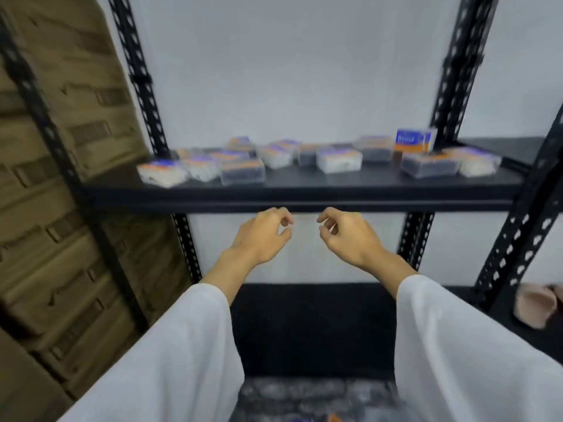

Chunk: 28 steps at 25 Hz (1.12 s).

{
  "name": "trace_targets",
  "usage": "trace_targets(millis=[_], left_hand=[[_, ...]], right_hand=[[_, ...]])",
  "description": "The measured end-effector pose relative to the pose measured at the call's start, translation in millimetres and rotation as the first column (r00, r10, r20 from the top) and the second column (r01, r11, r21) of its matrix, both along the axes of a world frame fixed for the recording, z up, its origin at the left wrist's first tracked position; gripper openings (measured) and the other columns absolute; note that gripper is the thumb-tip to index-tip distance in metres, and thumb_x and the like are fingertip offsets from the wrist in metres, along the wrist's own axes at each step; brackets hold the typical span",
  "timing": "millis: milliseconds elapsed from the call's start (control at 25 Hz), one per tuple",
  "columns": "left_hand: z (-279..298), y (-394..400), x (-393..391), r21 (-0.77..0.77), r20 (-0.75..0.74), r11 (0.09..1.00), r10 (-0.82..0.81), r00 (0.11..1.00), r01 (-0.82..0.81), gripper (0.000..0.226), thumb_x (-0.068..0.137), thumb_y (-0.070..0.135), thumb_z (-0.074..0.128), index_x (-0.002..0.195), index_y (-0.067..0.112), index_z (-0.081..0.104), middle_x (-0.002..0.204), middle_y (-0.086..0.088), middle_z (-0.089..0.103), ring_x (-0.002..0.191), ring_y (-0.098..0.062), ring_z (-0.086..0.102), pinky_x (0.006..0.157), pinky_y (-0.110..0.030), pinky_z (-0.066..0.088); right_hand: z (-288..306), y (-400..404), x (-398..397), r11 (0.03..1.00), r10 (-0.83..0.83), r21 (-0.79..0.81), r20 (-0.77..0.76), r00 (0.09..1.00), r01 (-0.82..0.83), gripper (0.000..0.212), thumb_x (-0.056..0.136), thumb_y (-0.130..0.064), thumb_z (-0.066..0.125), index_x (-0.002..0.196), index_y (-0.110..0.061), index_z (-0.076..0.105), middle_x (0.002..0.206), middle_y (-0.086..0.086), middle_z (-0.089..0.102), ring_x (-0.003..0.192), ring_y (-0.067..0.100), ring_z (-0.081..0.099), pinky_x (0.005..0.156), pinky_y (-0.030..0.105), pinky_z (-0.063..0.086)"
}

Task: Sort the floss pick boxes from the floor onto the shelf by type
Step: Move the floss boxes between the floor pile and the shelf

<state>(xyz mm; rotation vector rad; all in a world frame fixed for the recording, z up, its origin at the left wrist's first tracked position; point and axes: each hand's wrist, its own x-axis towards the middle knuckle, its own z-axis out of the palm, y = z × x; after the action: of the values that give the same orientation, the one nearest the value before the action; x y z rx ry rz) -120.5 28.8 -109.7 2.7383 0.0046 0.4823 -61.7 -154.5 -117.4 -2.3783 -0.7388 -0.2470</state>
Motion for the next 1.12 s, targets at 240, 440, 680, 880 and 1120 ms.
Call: trace_targets(millis=[240, 440, 680, 880, 1120], left_hand=[[104.9, 29.5, 1.0, -0.006, 0.201, 1.000, 0.023, 0.979, -0.023, 0.019, 0.091, 0.026, 0.053, 0.109, 0.024, 0.059, 0.105, 0.009, 0.061, 0.097, -0.014, 0.060, 0.080, -0.032, 0.049], [109.7, 62.3, 25.5, 0.130, 0.145, 0.987, 0.074, 0.987, -0.093, 0.044, 0.090, 0.036, 0.055, 0.131, 0.023, 0.048, 0.140, 0.001, 0.046, 0.128, -0.023, 0.042, 0.099, -0.035, 0.037], [90.8, 95.9, 59.8, 0.219, -0.008, 0.970, 0.113, 0.994, -0.109, 0.068, 0.080, 0.068, 0.054, 0.135, 0.029, 0.046, 0.138, 0.000, 0.051, 0.128, -0.023, 0.045, 0.104, -0.043, 0.036], [78.0, 98.5, 70.0, 0.250, 0.151, 0.958, 0.104, 0.983, -0.139, 0.057, 0.081, 0.070, 0.051, 0.124, 0.032, 0.053, 0.131, 0.007, 0.055, 0.124, -0.017, 0.045, 0.104, -0.040, 0.027], [75.8, 90.8, 60.5, 0.154, 0.224, 0.981, 0.080, 0.971, -0.116, 0.059, 0.078, 0.070, 0.054, 0.125, 0.033, 0.052, 0.132, 0.010, 0.054, 0.121, -0.013, 0.048, 0.108, -0.040, 0.025]], right_hand=[[99.1, 25.7, 11.2, 0.996, 0.035, 0.069, 0.229, 0.973, -0.052, 0.021, 0.088, -0.022, 0.052, 0.107, -0.018, 0.059, 0.094, -0.001, 0.067, 0.087, 0.022, 0.062, 0.073, 0.031, 0.048], [105.7, 39.0, 50.6, 0.999, -0.020, -0.032, 0.324, 0.946, 0.032, 0.023, 0.086, -0.023, 0.053, 0.105, -0.014, 0.060, 0.111, 0.007, 0.063, 0.105, 0.027, 0.052, 0.082, 0.037, 0.045], [96.2, 32.8, 106.8, 0.967, -0.222, -0.068, 0.248, 0.943, 0.246, 0.051, 0.087, -0.044, 0.054, 0.127, -0.013, 0.050, 0.132, 0.013, 0.049, 0.121, 0.033, 0.043, 0.102, 0.043, 0.037], [81.8, 38.3, 124.3, 0.917, -0.328, -0.192, 0.134, 0.935, 0.349, 0.073, 0.081, -0.061, 0.053, 0.138, -0.019, 0.037, 0.150, 0.020, 0.027, 0.133, 0.043, 0.031, 0.107, 0.048, 0.029], [79.8, 34.9, 114.8, 0.947, -0.314, -0.037, 0.097, 0.944, 0.319, 0.065, 0.081, -0.057, 0.055, 0.131, -0.016, 0.043, 0.143, 0.022, 0.033, 0.125, 0.043, 0.035, 0.105, 0.045, 0.032]])
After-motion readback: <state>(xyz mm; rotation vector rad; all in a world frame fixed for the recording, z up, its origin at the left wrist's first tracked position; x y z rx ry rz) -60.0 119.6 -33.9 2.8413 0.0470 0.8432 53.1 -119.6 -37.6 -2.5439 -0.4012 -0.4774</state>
